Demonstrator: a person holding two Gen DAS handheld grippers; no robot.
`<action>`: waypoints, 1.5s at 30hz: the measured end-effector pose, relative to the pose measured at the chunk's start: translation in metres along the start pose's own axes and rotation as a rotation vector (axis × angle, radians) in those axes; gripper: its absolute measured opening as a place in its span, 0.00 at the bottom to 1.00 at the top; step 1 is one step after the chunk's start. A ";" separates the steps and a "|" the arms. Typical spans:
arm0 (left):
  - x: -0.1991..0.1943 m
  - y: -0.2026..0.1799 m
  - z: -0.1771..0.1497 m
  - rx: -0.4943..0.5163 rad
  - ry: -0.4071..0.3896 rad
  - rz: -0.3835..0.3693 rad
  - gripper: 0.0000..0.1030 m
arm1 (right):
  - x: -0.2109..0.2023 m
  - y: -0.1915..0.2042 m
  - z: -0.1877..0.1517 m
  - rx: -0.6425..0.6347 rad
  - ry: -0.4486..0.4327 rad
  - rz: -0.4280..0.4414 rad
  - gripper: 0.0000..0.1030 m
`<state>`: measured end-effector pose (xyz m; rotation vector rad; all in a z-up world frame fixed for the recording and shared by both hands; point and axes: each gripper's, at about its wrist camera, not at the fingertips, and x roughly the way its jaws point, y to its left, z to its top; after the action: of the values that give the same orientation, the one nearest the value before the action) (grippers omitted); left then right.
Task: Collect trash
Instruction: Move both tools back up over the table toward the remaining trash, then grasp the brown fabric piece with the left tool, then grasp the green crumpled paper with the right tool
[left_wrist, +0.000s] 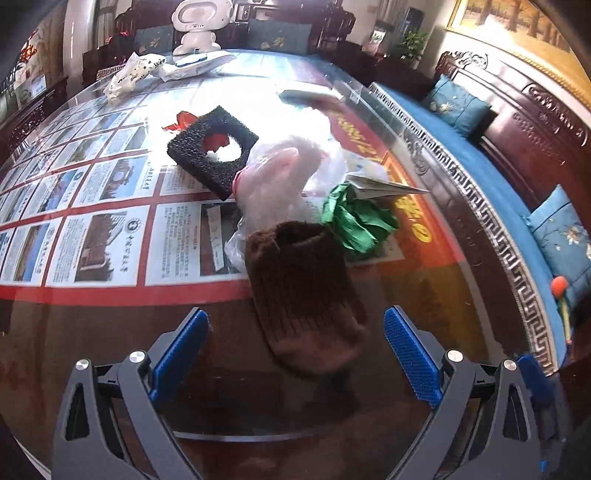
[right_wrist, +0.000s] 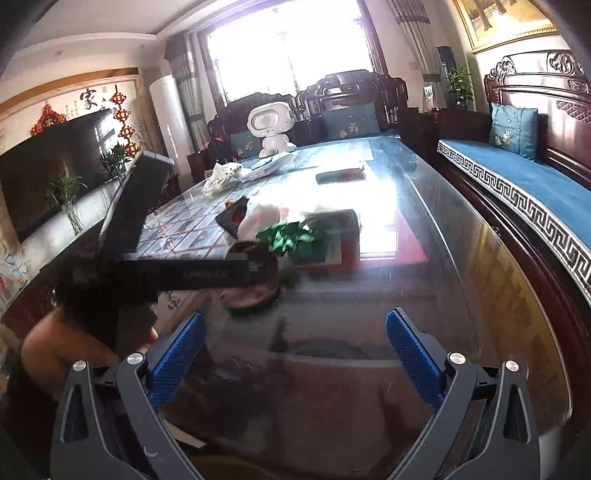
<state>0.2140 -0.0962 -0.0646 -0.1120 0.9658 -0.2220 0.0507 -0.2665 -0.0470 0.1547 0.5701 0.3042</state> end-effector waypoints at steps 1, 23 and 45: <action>0.003 -0.001 0.002 0.006 -0.004 0.013 0.93 | 0.004 -0.001 0.006 -0.010 0.000 0.002 0.92; -0.004 0.011 -0.005 0.040 -0.052 -0.022 0.11 | 0.037 -0.026 0.035 0.100 0.068 0.025 0.92; -0.035 0.004 -0.006 0.117 -0.147 -0.133 0.04 | 0.071 -0.033 0.062 0.104 0.113 -0.037 0.92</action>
<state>0.1903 -0.0842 -0.0403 -0.0836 0.7976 -0.3866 0.1498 -0.2784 -0.0386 0.2283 0.7003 0.2480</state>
